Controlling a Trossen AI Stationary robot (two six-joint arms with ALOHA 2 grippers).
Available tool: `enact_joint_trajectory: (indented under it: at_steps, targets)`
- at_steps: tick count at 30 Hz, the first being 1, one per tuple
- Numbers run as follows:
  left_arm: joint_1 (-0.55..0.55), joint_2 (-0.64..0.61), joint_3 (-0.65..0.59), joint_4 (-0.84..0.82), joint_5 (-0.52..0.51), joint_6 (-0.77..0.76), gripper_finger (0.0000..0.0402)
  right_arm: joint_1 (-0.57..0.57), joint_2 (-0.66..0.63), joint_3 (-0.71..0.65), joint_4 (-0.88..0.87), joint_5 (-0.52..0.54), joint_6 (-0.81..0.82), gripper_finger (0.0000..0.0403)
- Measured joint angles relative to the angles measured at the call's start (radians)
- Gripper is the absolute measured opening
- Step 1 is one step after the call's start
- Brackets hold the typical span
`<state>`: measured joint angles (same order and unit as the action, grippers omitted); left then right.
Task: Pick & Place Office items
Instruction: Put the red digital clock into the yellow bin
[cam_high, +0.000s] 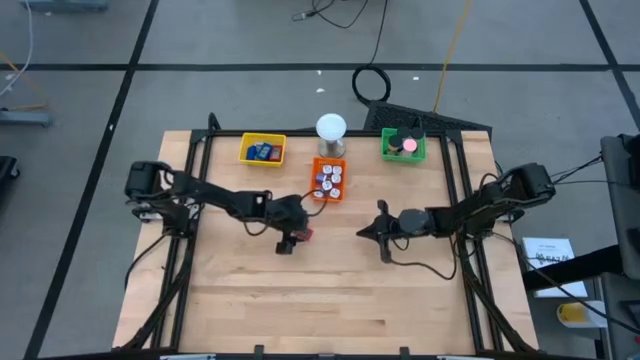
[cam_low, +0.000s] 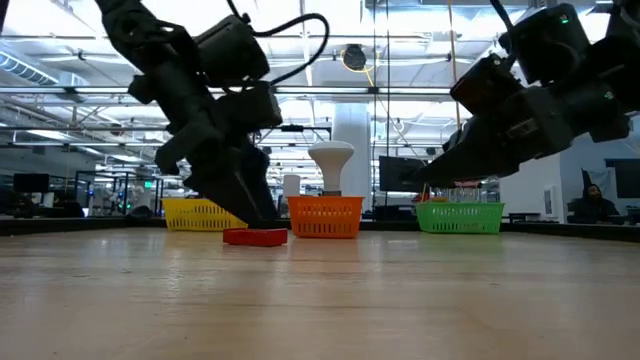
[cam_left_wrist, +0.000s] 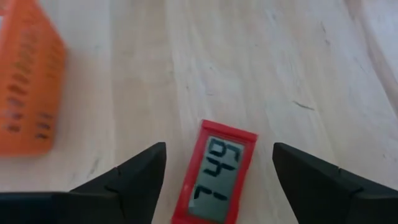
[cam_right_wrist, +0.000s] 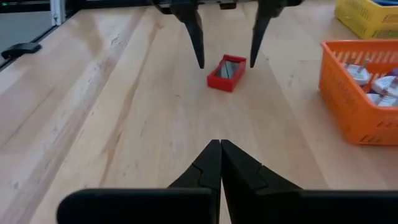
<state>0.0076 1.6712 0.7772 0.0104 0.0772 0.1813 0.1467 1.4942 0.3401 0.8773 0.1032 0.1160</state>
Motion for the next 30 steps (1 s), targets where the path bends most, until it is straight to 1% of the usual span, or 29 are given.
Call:
enact_joint_trajectory:
  at_steps: [3,6,9,14,17,18,21,23,26,30]
  targets:
    - [-0.002,0.025,0.013,-0.009,0.018,0.033,0.0299,0.009,0.000,0.000,0.003,0.000,0.001,0.0000]
    - [-0.001,0.045,0.013,-0.018,0.028,0.036,0.0284,0.016,0.000,0.000,0.009,0.000,0.002,0.0000]
    - [0.001,0.057,0.012,-0.034,0.020,0.034,0.0253,0.019,0.000,0.001,0.015,0.001,0.002,0.0000]
    - [0.000,0.062,0.013,-0.031,0.021,0.026,0.0186,0.019,0.000,0.001,0.025,0.004,0.002,0.0000]
    - [0.004,0.040,0.012,-0.044,0.004,0.011,0.0147,0.019,0.001,0.001,0.024,0.004,0.002,0.0000]
    - [0.008,0.026,0.012,-0.048,-0.001,0.008,0.0138,0.019,0.001,0.001,0.025,0.004,0.002,0.0000]
    - [0.027,-0.052,0.012,-0.095,-0.019,-0.008,0.0137,0.019,0.001,0.001,0.024,0.004,0.003,0.0000]
    - [0.045,-0.121,0.012,-0.164,-0.039,-0.023,0.0137,0.019,0.001,0.001,0.023,0.004,0.003,0.0000]
    - [0.075,-0.240,0.012,-0.272,-0.108,-0.055,0.0137,0.019,0.001,0.001,0.010,0.012,0.003,0.0000]
    - [0.135,-0.388,0.012,-0.396,-0.174,-0.122,0.0137,0.019,0.001,0.001,0.012,0.056,-0.001,0.0000]
